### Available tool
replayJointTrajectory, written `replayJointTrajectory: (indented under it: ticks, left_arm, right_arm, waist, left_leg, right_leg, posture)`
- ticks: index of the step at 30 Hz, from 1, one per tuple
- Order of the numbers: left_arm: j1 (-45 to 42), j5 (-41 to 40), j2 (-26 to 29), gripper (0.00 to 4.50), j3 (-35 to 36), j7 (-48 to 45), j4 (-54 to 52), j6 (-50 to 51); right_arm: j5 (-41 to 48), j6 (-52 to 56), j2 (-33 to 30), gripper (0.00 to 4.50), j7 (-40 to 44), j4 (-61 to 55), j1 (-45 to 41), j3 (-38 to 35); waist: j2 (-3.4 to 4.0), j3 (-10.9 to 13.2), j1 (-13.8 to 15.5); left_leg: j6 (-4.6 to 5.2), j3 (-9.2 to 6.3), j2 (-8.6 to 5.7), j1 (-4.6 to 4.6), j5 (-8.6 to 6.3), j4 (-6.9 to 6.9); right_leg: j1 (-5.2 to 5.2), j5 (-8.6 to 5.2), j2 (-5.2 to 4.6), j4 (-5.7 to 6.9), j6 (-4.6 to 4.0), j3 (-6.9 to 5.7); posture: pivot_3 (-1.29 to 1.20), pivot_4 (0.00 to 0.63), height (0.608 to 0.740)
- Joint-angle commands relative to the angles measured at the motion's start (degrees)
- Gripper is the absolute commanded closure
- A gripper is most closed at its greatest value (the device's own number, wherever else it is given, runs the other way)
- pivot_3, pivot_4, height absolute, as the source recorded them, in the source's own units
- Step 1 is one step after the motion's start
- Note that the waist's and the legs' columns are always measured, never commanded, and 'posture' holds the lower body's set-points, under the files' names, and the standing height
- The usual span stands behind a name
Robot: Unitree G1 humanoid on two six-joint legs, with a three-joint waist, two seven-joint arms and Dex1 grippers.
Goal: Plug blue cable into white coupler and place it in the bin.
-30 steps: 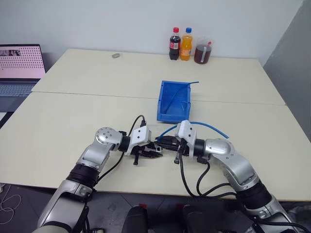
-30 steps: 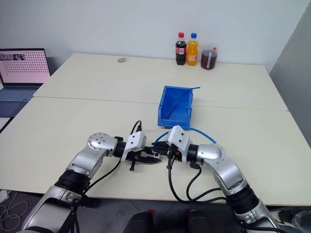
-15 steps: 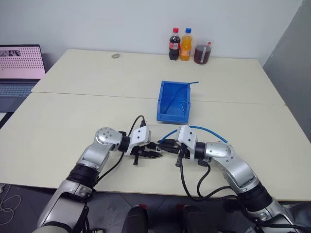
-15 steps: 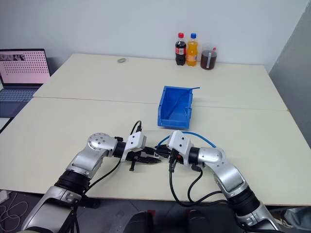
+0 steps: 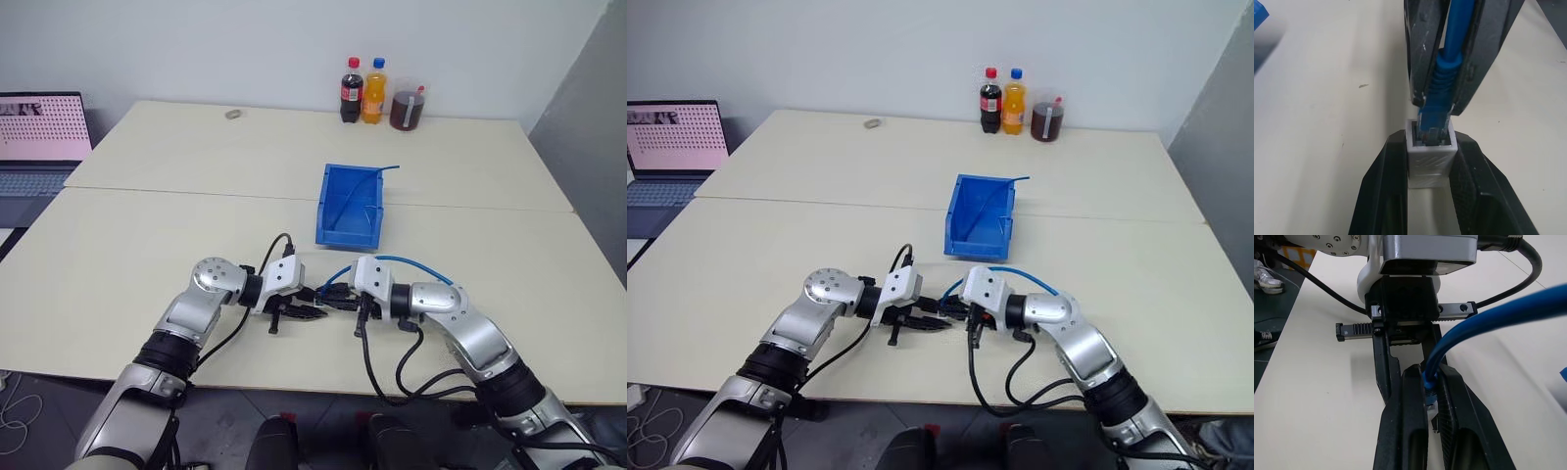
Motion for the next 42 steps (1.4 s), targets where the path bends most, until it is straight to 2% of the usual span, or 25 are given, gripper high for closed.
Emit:
replayJointTrajectory:
  ticks: [1,9,17,22,24,30,37,42]
  left_arm:
    - [1.0,1.2,-0.1,3.69,-1.5,-0.5,0.4,0.2]
    - [1.5,1.1,-0.4,3.69,-1.3,-0.3,-0.2,0.6]
    - [2.1,1.0,-0.2,3.69,-1.0,0.4,-0.8,1.1]
    - [3.1,1.3,0.2,3.69,-0.3,1.7,-1.1,-0.1]
    - [3.5,1.0,1.0,2.97,0.0,1.1,-1.3,-0.3]
    - [6.1,-1.3,2.8,1.78,3.5,3.0,-4.1,1.3]
    - [9.4,-6.0,4.8,0.08,10.8,9.5,-13.7,8.6]
    - [10.3,-6.2,2.4,0.0,17.9,23.7,-23.6,14.7]
  right_arm:
    - [-0.6,2.8,0.3,4.48,1.9,1.5,-2.4,1.6]
    - [-4.9,5.1,-2.6,4.48,6.8,5.9,-3.4,7.3]
    - [-4.8,5.3,-2.6,4.48,6.4,5.1,-2.4,6.5]
    - [-2.5,5.2,-0.7,4.48,3.9,3.2,-2.7,2.0]
    - [-2.1,4.8,-0.6,4.48,3.3,2.2,-2.5,0.6]
    - [-0.2,5.5,-1.0,4.48,2.0,-3.2,-1.7,-3.2]
    - [3.9,10.3,-2.1,4.48,1.1,-10.1,-1.6,-7.4]
    - [11.5,17.5,-1.3,4.48,-1.6,-11.2,-6.2,-16.6]
  waist:
    - [0.01,0.0,0.0]
    - [0.05,-0.1,-0.1]
    - [0.25,-0.6,-0.1]
    - [0.25,-0.6,-0.1]
    - [0.25,-0.6,-0.1]
    - [0.27,-0.6,-0.2]
    - [0.3,-0.3,-0.2]
    - [0.28,-0.2,-0.1]
  left_leg:
    - [0.0,0.0,0.0,0.02,0.0,0.0]
    - [0.02,0.0,0.01,0.62,-0.02,-0.05]
    - [0.03,0.03,0.01,0.76,-0.03,-0.08]
    - [0.03,0.03,0.01,0.77,-0.03,-0.1]
    - [0.03,0.03,0.02,0.77,-0.03,-0.1]
    - [0.03,0.04,0.05,0.72,-0.03,-0.13]
    - [0.02,0.02,0.08,0.64,-0.03,-0.15]
    - [0.02,0.01,0.08,0.58,-0.03,-0.14]
  right_leg:
    - [0.02,0.0,0.0,0.01,0.0,-0.01]
    - [0.64,-0.08,0.01,-0.08,-0.09,-0.01]
    - [0.75,-0.11,0.0,-0.08,-0.1,0.02]
    - [0.75,-0.12,0.0,-0.08,-0.11,0.02]
    - [0.74,-0.12,0.01,-0.08,-0.1,0.02]
    - [0.66,-0.13,0.02,-0.07,-0.12,0.02]
    - [0.6,-0.13,0.02,-0.06,-0.12,0.0]
    - [0.58,-0.13,-0.02,-0.09,-0.11,0.0]
  posture:
    - [0.0,0.15,0.74]
    - [0.0,0.15,0.74]
    - [0.0,0.15,0.74]
    - [0.0,0.15,0.74]
    - [0.0,0.15,0.74]
    - [0.0,0.15,0.74]
    - [0.0,0.15,0.74]
    - [0.0,0.15,0.74]
